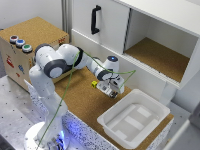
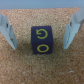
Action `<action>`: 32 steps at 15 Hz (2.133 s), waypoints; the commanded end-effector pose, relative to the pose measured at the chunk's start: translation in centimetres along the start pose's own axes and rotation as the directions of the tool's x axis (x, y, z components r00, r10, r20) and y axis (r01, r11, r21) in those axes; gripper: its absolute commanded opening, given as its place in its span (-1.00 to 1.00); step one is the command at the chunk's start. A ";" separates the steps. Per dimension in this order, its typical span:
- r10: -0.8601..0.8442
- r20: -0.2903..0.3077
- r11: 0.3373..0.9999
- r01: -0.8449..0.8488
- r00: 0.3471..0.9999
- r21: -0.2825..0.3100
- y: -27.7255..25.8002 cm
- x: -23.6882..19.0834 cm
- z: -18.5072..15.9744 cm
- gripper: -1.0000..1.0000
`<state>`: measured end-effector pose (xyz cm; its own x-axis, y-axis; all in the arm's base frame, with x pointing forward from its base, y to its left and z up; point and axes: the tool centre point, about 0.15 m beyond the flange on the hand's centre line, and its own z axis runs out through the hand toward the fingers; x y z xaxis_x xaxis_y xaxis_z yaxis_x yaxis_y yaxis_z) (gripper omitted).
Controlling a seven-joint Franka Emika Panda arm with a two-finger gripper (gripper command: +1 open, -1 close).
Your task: Grasp the purple block and rotate it right
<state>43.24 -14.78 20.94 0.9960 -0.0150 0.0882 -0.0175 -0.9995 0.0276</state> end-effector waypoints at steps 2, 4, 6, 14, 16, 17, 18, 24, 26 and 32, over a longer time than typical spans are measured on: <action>0.009 0.017 0.997 -0.010 1.000 0.070 0.4 2.2 1.3 -1.00; 0.001 0.019 0.998 -0.002 1.000 0.058 0.3 2.2 1.2 -1.00; -0.004 0.016 0.998 0.003 1.000 0.058 0.0 2.2 1.0 -1.00; 0.132 -0.042 0.990 -0.129 0.990 0.064 -3.3 0.0 -6.2 -1.00; 0.231 -0.017 0.970 -0.230 0.973 0.074 -4.1 -1.1 -7.6 -1.00; 0.266 0.000 0.960 -0.265 0.964 0.094 -4.4 -1.5 -7.9 -1.00; 0.313 0.032 0.944 -0.315 0.949 0.095 -4.7 -1.9 -8.1 -1.00; 0.509 0.109 0.860 -0.510 0.854 -0.024 -3.3 -2.6 -6.7 -1.00; 0.607 0.158 0.792 -0.609 0.779 -0.039 -1.0 -2.7 -5.4 -1.00; 0.834 0.070 0.552 -0.823 0.548 -0.134 1.1 -3.0 -3.8 -1.00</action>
<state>38.59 -14.18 26.09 0.6966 -0.7174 -0.0103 -0.7174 -0.6966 -0.0006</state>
